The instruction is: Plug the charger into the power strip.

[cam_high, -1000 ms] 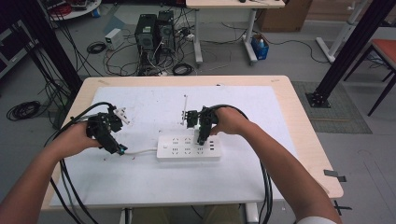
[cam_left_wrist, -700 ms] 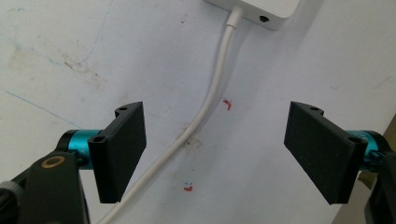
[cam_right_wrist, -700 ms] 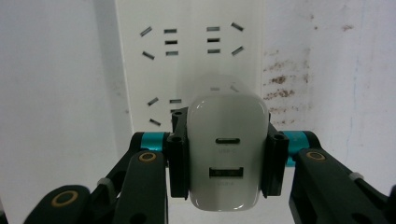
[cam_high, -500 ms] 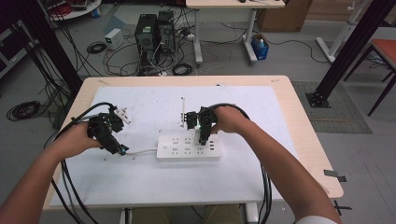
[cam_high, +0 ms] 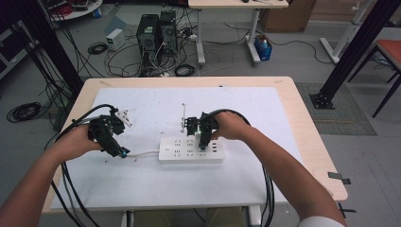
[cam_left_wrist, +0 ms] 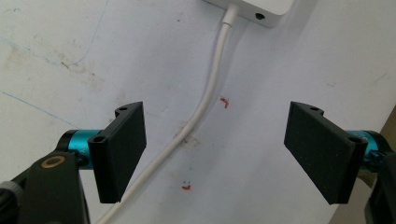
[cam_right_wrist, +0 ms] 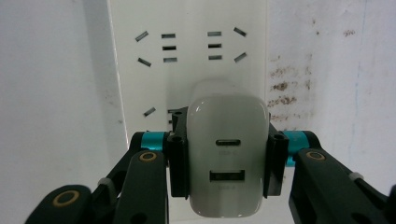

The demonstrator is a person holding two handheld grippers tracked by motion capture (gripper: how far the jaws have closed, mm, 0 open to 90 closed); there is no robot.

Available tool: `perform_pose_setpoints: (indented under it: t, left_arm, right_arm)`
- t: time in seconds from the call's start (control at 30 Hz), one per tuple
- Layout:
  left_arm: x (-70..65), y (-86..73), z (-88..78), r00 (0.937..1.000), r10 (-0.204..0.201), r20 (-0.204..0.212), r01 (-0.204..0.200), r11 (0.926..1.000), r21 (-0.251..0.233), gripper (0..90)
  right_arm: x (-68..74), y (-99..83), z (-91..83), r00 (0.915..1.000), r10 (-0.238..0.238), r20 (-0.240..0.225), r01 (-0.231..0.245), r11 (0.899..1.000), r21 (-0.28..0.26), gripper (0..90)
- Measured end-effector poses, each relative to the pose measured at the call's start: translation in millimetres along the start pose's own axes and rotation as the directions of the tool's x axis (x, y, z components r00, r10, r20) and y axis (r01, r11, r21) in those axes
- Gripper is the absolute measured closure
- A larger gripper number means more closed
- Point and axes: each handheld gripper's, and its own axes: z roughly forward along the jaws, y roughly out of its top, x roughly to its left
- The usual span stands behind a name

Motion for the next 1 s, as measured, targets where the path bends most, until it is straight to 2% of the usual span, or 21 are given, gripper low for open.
perform_pose_setpoints:
  t: [0.07,0.1,0.23,0.3,0.37,0.43,0.5,0.63,0.7,0.8,0.9,0.93,0.97,1.0]
  left_arm:
    - [1.9,-0.8,0.5,0.9999,-0.012,0.000,0.012,0.9999,-0.001,21.0]
    - [1.9,-0.8,0.5,0.9999,-0.012,0.000,0.012,0.9999,-0.001,21.0]
    - [2.9,-1.2,1.3,0.9999,-0.010,0.002,0.010,0.9999,0.001,21.0]
    - [1.9,-1.7,2.5,0.9999,-0.010,0.004,0.010,0.9999,0.001,21.0]
    - [2.1,-1.9,3.2,1.0000,-0.005,0.006,0.004,1.0000,0.008,21.0]
    - [2.1,-2.2,3.4,1.0000,-0.007,0.006,0.007,1.0000,0.006,21.0]
    - [1.9,-2.4,3.0,0.9999,-0.014,0.003,0.014,0.9999,-0.002,21.0]
    - [3.0,-2.2,2.4,0.9999,-0.014,0.005,0.014,0.9999,-0.004,21.0]
    - [2.8,-1.9,2.9,0.9998,-0.018,0.007,0.019,0.9998,-0.009,21.0]
    - [1.8,-1.8,2.2,0.9998,-0.017,0.005,0.017,0.9998,-0.012,21.0]
    - [2.6,-2.5,1.5,0.9999,-0.015,0.005,0.015,0.9998,-0.009,21.0]
    - [3.2,-3.8,1.2,0.9997,-0.024,0.005,0.024,0.9996,-0.016,21.0]
    - [3.6,-4.0,0.9,0.9998,-0.020,0.003,0.020,0.9997,-0.012,21.0]
    - [3.8,-4.1,1.4,0.9997,-0.025,0.005,0.025,0.9996,-0.016,21.0]
  right_arm:
    - [-4.3,-3.4,0.3,0.9996,0.011,-0.028,-0.011,0.999,-0.030,62.5]
    - [-4.3,-3.4,0.3,0.9996,0.011,-0.028,-0.011,0.999,-0.030,62.5]
    - [-13.7,-3.3,1.1,0.9965,0.013,-0.082,-0.015,0.999,-0.029,62.5]
    - [-14.1,-3.7,1.4,0.9960,0.018,-0.087,-0.020,0.999,-0.032,62.6]
    - [-10.3,-2.4,1.3,0.9976,0.021,-0.065,-0.023,1.000,-0.021,62.6]
    - [-3.6,0.1,1.7,0.9997,-0.006,-0.022,0.006,1.000,-0.006,62.6]
    - [0.2,1.6,2.2,0.9998,-0.021,0.001,0.021,1.000,0.012,62.6]
    - [0.4,4.6,2.7,0.9996,-0.030,0.003,0.030,0.999,0.032,62.6]
    - [4.2,9.0,3.1,0.9980,-0.058,0.023,0.057,0.997,0.061,62.7]
    - [5.2,10.4,4.1,0.9980,-0.058,0.026,0.056,0.996,0.068,62.7]
    - [0.2,9.4,4.3,0.9995,-0.033,0.002,0.033,0.998,0.054,62.7]
    - [-3.8,8.1,4.3,0.9997,-0.014,-0.021,0.015,0.999,0.045,62.6]
    - [-11.5,6.5,5.1,0.9973,0.014,-0.072,-0.011,0.999,0.030,62.5]
    - [-13.0,6.0,5.3,0.9956,0.031,-0.088,-0.029,0.999,0.032,62.5]
